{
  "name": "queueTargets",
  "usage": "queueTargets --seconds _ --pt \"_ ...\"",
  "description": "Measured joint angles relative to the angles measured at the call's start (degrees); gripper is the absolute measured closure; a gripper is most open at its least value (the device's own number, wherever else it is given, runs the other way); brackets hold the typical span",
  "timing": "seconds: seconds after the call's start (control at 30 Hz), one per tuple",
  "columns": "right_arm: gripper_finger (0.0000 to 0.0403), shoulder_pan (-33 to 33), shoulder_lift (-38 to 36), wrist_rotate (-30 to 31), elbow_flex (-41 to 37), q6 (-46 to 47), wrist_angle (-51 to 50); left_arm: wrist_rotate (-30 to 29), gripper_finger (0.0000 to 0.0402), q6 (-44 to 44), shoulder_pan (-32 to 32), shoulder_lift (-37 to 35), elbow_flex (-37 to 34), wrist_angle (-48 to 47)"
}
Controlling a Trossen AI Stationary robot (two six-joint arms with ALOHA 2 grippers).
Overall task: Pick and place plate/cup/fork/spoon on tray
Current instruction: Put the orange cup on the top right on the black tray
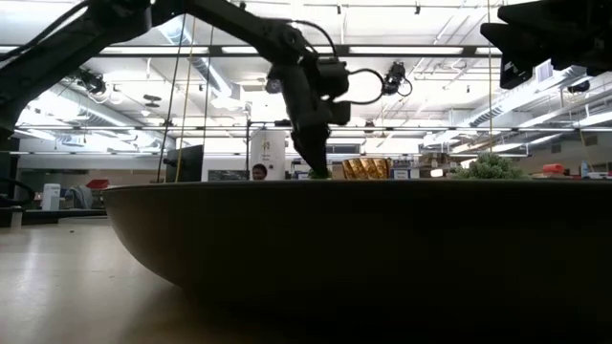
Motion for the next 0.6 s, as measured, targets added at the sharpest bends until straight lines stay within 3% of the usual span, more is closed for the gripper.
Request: queueTargets --seconds 0.23,0.3,0.6 --pt "0.0271 0.0 0.0 0.0 0.0 0.0 0.0 0.2 0.0260 -3.3 -1.8 0.0 -9.1 16.3" --pt "0.0271 0.0 0.0 0.0 0.0 0.0 0.0 -3.8 0.0260 -4.7 -2.7 0.0 -10.5 19.8" --pt "0.0271 0.0 0.0 0.0 0.0 0.0 0.0 -11.8 0.0260 -7.5 -5.2 0.0 -10.7 23.1"
